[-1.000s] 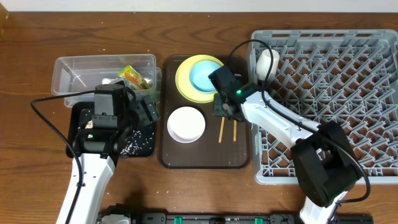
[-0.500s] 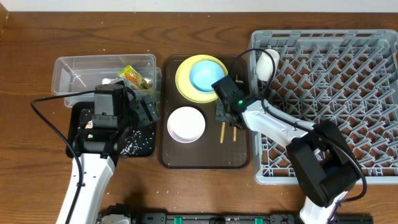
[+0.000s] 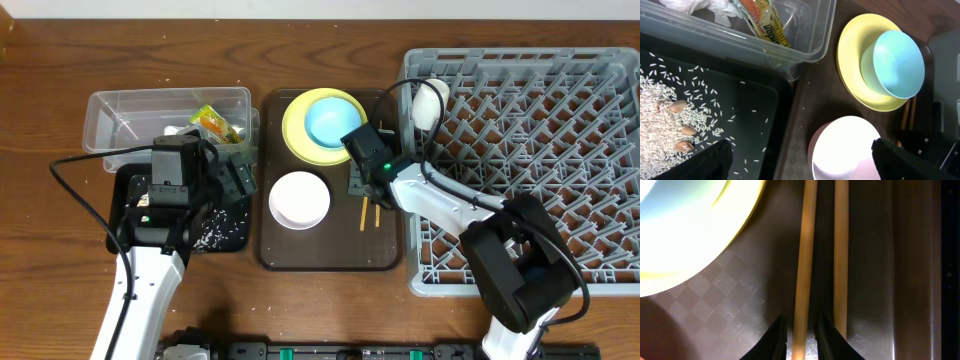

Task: Sort waste into correct bins and load items into the dishwasher rack
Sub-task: 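Lift the chopstick and carry it right into the dish rack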

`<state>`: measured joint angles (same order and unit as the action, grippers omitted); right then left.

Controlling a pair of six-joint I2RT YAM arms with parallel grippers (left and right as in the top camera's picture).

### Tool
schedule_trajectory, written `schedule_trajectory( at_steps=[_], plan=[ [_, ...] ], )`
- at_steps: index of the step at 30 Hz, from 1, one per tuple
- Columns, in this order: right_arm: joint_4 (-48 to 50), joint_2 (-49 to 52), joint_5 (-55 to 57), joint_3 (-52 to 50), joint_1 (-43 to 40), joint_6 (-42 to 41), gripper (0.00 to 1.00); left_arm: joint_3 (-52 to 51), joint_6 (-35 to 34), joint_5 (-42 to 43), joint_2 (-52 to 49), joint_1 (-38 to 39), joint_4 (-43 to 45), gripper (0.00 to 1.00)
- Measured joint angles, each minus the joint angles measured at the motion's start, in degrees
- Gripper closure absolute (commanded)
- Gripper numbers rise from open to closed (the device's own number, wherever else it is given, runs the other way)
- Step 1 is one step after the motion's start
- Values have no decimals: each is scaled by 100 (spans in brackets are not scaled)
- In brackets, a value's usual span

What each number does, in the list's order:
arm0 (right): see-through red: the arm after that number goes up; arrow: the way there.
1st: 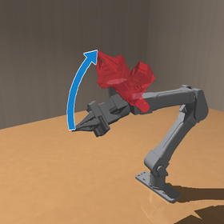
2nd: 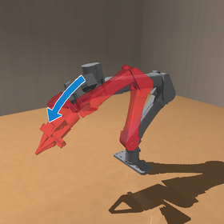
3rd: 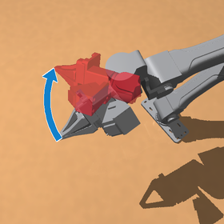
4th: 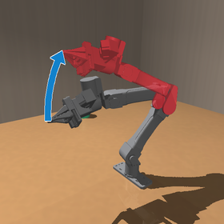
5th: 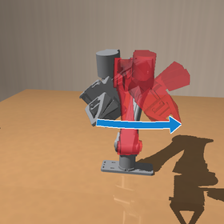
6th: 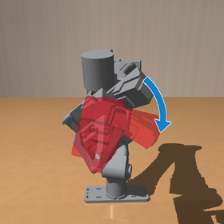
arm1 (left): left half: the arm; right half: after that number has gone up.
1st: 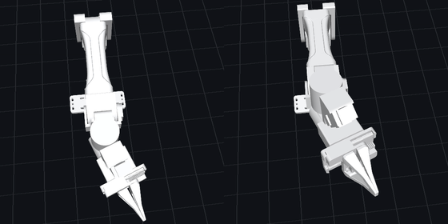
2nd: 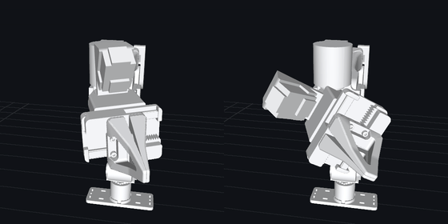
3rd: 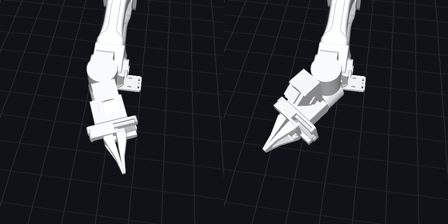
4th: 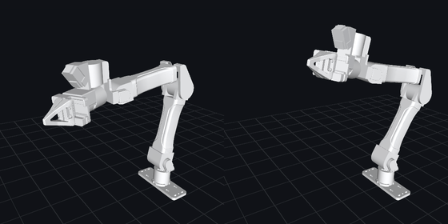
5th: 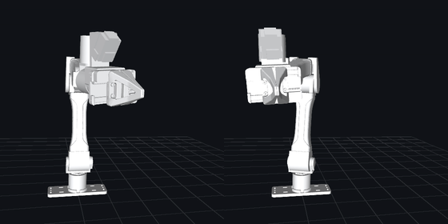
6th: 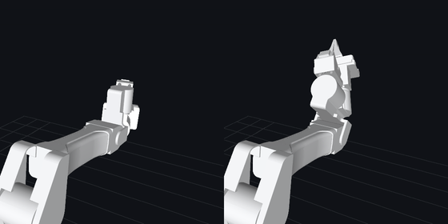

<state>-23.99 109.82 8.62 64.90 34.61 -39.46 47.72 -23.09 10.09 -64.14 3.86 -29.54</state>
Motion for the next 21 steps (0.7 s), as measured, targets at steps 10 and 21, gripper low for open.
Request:
schedule_trajectory(
  at_steps=[10,21],
  plan=[
    [37,4,140,-17,210,0,82,0,0,0,0,0,0,8],
    [50,22,256,-17,293,-37,90,0,0,2,0,0,0,8]
  ],
)
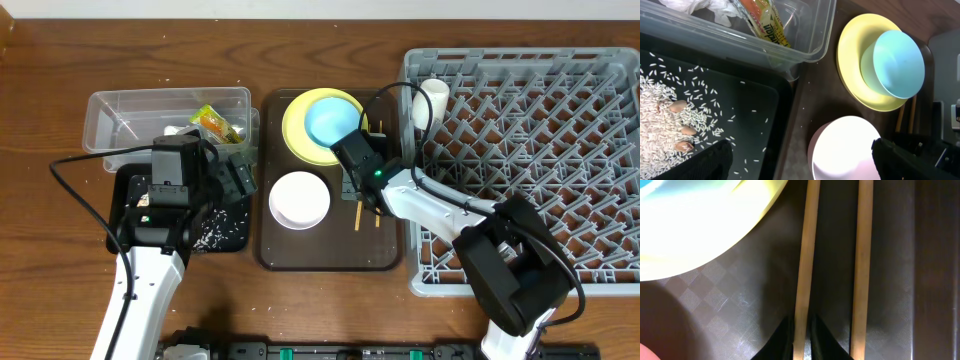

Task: Sort waste into correct bins and load items into the dishwasher rack
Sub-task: 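Lift the chopstick and carry it right into the dish rack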

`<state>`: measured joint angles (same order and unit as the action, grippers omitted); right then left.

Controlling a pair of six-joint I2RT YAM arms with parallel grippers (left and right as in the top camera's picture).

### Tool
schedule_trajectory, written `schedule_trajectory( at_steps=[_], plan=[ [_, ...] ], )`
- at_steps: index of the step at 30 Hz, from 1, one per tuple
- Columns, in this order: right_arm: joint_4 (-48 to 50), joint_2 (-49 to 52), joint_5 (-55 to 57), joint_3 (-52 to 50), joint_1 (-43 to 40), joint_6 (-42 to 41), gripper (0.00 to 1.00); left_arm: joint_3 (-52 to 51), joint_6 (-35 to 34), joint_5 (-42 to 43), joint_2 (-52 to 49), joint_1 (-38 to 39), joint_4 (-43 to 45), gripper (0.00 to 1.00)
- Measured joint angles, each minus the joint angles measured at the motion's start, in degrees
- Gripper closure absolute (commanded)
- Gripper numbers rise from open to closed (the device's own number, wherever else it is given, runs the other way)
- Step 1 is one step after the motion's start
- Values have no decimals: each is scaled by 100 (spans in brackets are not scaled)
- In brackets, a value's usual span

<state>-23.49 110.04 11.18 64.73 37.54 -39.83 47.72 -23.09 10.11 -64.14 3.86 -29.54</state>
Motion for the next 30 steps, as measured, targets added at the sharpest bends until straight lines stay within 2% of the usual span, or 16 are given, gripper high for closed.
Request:
schedule_trajectory(
  at_steps=[3,8,20,30],
  plan=[
    [0,2,11,0,0,-9,91,0,0,-2,0,0,0,8],
    [2,4,33,0,4,-17,99,0,0,-2,0,0,0,8],
    [-142,-170,26,-9,0,293,99,0,0,-2,0,0,0,8],
    [-1093,-2153,17,-20,-293,813,99,0,0,-2,0,0,-2,8]
  ],
)
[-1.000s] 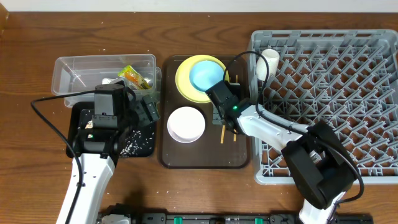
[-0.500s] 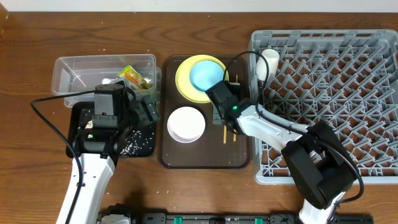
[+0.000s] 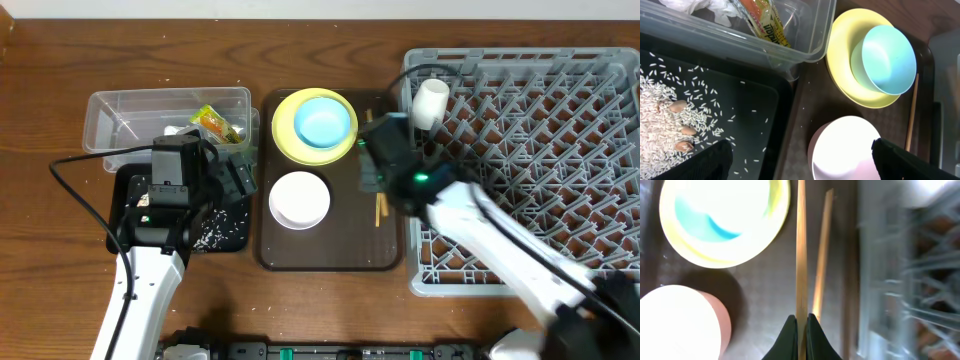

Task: Sort waste into correct bins and load items into the dishwasher rack
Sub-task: 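Lift the chopstick and carry it right into the dish rack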

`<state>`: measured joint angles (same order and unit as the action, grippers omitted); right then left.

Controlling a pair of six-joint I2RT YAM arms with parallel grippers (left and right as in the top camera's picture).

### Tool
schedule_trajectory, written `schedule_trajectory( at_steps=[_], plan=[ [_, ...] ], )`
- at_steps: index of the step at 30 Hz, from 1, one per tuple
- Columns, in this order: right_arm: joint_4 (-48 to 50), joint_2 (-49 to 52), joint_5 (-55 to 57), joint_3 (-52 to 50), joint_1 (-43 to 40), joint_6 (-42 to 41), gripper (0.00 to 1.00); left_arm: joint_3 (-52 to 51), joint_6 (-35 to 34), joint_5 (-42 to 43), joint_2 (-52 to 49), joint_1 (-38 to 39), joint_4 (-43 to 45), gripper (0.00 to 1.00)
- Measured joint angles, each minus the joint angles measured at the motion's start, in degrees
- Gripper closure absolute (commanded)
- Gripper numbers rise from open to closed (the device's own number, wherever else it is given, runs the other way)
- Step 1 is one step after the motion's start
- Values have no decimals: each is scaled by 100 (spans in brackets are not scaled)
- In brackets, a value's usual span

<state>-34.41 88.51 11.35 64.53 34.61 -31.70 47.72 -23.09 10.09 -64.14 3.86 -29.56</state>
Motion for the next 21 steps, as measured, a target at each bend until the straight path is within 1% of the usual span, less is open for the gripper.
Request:
schedule_trajectory(
  at_steps=[6,12,16,21],
  plan=[
    [-763,-678,26,0,-562,367,99,0,0,0,0,0,2,8],
    [-1408,-754,24,0,-1091,800,99,0,0,2,0,0,2,9],
    [-1576,-754,-4,0,-1384,1032,99,0,0,2,0,0,2,9],
    [-1554,-752,-70,0,-1462,1207,99,0,0,2,0,0,2,8]
  ],
)
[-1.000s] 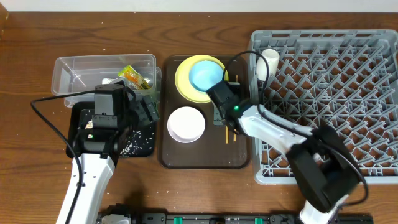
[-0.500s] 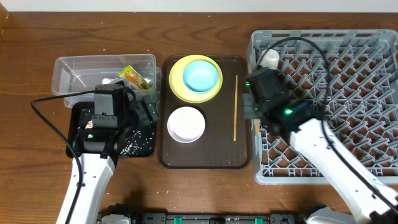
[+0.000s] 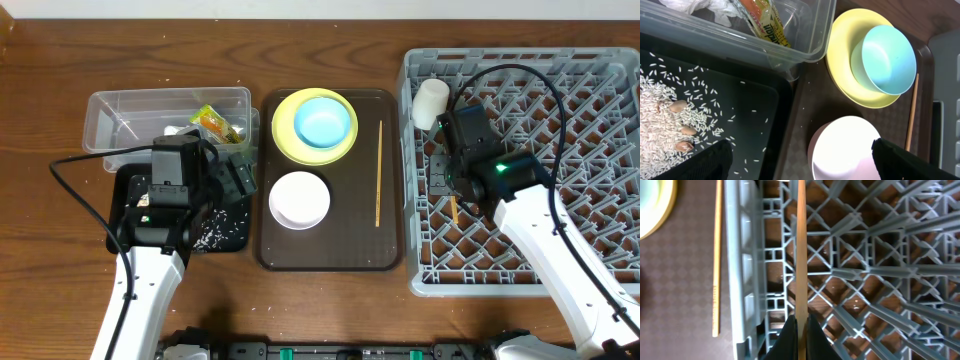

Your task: Sort waste into correct bins and load items into the dishwasher rack

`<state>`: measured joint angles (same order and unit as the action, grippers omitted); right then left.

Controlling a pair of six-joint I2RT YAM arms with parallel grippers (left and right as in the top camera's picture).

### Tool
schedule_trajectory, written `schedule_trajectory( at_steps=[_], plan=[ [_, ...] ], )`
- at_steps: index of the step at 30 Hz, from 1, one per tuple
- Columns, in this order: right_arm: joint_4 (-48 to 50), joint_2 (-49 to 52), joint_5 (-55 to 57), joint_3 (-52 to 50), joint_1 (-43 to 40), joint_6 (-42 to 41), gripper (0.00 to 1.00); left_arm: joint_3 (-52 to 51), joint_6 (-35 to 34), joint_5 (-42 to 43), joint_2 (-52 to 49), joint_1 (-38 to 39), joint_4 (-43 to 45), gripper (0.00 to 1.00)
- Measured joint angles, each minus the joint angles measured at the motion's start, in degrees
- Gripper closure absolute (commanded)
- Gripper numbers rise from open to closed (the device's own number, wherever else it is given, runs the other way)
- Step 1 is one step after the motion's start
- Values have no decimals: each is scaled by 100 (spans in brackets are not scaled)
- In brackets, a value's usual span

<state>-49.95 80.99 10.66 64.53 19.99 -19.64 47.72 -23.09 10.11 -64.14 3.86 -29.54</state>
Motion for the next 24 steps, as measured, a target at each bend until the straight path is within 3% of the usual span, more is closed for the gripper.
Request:
schedule_trajectory(
  at_steps=[24],
  plan=[
    [570,918,-369,0,2,103,96,0,0,-2,0,0,0,8]
  ],
)
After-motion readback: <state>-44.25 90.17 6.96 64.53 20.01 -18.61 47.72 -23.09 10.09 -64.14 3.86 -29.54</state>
